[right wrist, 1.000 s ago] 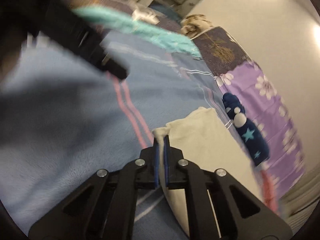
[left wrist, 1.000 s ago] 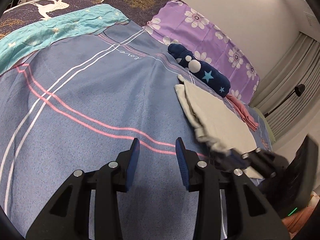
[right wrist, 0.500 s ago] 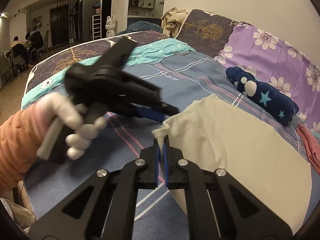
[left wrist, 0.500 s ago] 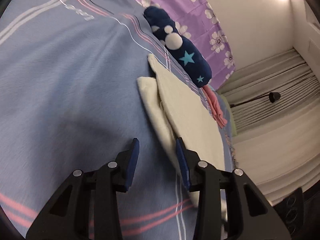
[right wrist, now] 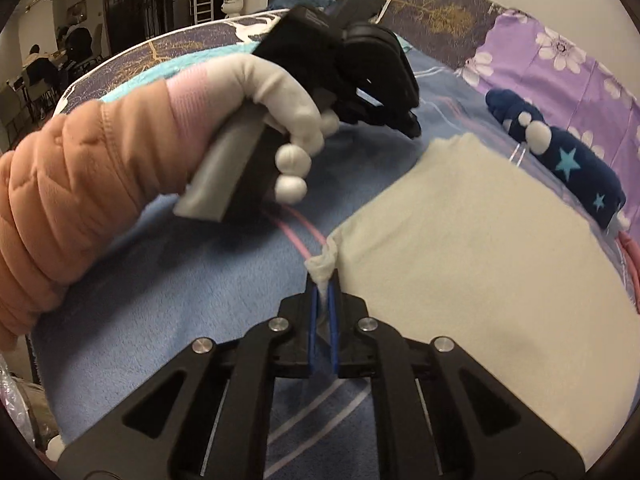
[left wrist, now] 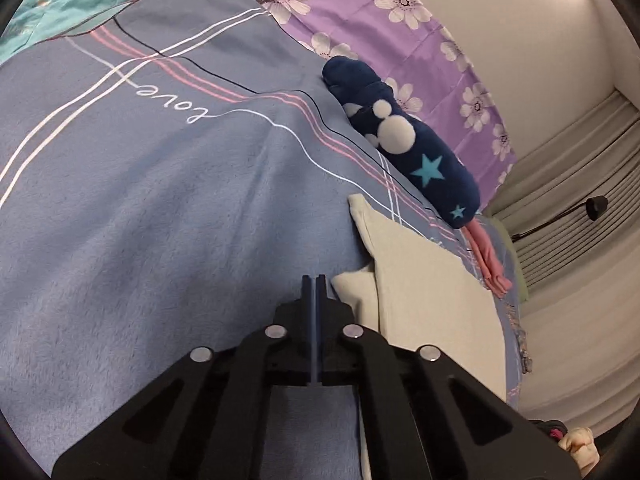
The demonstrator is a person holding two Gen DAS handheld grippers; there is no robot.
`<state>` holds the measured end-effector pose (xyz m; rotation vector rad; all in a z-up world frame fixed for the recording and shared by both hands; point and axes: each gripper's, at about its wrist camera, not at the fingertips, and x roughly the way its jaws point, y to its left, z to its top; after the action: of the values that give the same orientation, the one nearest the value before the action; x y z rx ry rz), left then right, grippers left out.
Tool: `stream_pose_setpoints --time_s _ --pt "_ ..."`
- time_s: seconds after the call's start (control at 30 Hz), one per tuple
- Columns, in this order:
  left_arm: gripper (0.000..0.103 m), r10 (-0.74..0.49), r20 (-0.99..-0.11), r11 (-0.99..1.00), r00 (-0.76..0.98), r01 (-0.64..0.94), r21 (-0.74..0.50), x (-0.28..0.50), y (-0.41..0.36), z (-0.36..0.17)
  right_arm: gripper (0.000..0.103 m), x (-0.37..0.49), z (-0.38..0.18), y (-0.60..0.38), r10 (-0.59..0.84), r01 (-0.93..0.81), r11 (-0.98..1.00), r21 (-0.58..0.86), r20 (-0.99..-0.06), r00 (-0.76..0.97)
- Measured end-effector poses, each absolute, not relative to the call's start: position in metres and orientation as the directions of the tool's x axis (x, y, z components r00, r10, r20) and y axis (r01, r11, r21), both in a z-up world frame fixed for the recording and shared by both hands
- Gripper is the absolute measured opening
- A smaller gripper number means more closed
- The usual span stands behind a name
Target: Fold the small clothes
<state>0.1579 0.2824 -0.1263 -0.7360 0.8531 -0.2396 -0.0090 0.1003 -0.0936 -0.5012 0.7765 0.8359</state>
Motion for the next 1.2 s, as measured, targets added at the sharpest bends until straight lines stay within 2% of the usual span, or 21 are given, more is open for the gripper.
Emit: stream_pose_setpoints --time_s 0.07,0.1,0.13,0.2,0.3,0.4,0.47,0.5,0.57,0.63,0.67,0.77,0.8,0.83,0.9,1.07,1.2 --pt "0.025 -0.519 -0.567 0.698 0.639 -0.065 -0.713 0.151 0.284 -0.122 0.015 -0.014 -0.092 0.096 0.478 -0.819 0.567 -0.091 -0.773 0.417" --pt "0.047 -0.530 -0.560 0.697 0.637 -0.050 -0.715 0.151 0.283 -0.120 0.015 -0.017 -0.091 0.093 0.479 -0.822 0.562 -0.094 -0.773 0.416" --pt "0.058 -0.531 -0.560 0.710 0.636 -0.027 -0.703 0.146 0.280 -0.115 0.015 -0.020 -0.090 0.091 0.479 -0.824 0.558 -0.099 -0.772 0.418" --pt "0.061 -0.553 -0.567 0.727 0.611 0.021 -0.687 0.143 0.268 -0.112 0.017 -0.028 -0.087 0.083 0.481 -0.822 0.556 -0.120 -0.761 0.436" --pt "0.061 -0.597 -0.594 0.719 0.540 0.032 -0.694 0.154 0.253 -0.125 0.025 -0.034 -0.087 0.074 0.442 -0.802 0.568 -0.183 -0.754 0.485" --pt "0.060 -0.604 -0.560 0.700 0.567 0.041 -0.712 0.173 0.248 -0.126 0.025 -0.030 -0.092 0.064 0.415 -0.788 0.590 -0.173 -0.773 0.480" --pt "0.037 -0.613 -0.533 0.665 0.583 0.016 -0.747 0.190 0.250 -0.128 0.025 -0.029 -0.093 0.059 0.408 -0.778 0.608 -0.158 -0.778 0.477" --pt "0.012 -0.610 -0.528 0.660 0.591 0.010 -0.751 0.194 0.250 -0.127 0.025 -0.028 -0.092 0.057 0.406 -0.772 0.616 -0.156 -0.777 0.481" --pt "0.011 -0.578 -0.505 0.670 0.641 0.019 -0.742 0.197 0.254 -0.116 0.026 -0.029 -0.089 0.053 0.404 -0.761 0.627 -0.164 -0.767 0.498" --pt "0.007 -0.544 -0.473 0.680 0.693 0.034 -0.732 0.191 0.262 -0.106 0.035 -0.031 -0.088 0.050 0.398 -0.756 0.629 -0.180 -0.761 0.512" --pt "0.007 -0.517 -0.466 0.689 0.718 0.027 -0.724 0.187 0.268 -0.102 0.040 -0.031 -0.089 0.049 0.393 -0.757 0.626 -0.187 -0.762 0.514" --pt "0.008 -0.438 -0.483 0.726 0.758 -0.018 -0.688 0.173 0.286 -0.095 0.041 -0.028 -0.094 0.048 0.389 -0.761 0.622 -0.184 -0.771 0.505" --pt "0.016 -0.445 -0.501 0.731 0.742 -0.021 -0.682 0.167 0.289 -0.096 0.041 -0.028 -0.095 0.048 0.390 -0.761 0.622 -0.183 -0.770 0.505" --pt "0.031 -0.458 -0.515 0.735 0.724 -0.018 -0.678 0.164 0.289 -0.096 0.041 -0.028 -0.094 0.048 0.395 -0.762 0.622 -0.180 -0.769 0.504" --pt "0.043 -0.471 -0.546 0.760 0.693 0.004 -0.650 0.150 0.285 -0.097 0.041 -0.028 -0.091 0.048 0.407 -0.765 0.621 -0.172 -0.763 0.502" --pt "0.044 -0.522 -0.576 0.775 0.629 0.068 -0.628 0.101 0.265 -0.109 0.041 -0.029 -0.090 0.044 0.405 -0.768 0.613 -0.186 -0.761 0.507" --pt "0.044 -0.581 -0.526 0.742 0.621 0.139 -0.656 0.044 0.255 -0.112 0.043 -0.027 -0.082 0.027 0.387 -0.740 0.643 -0.197 -0.750 0.536"
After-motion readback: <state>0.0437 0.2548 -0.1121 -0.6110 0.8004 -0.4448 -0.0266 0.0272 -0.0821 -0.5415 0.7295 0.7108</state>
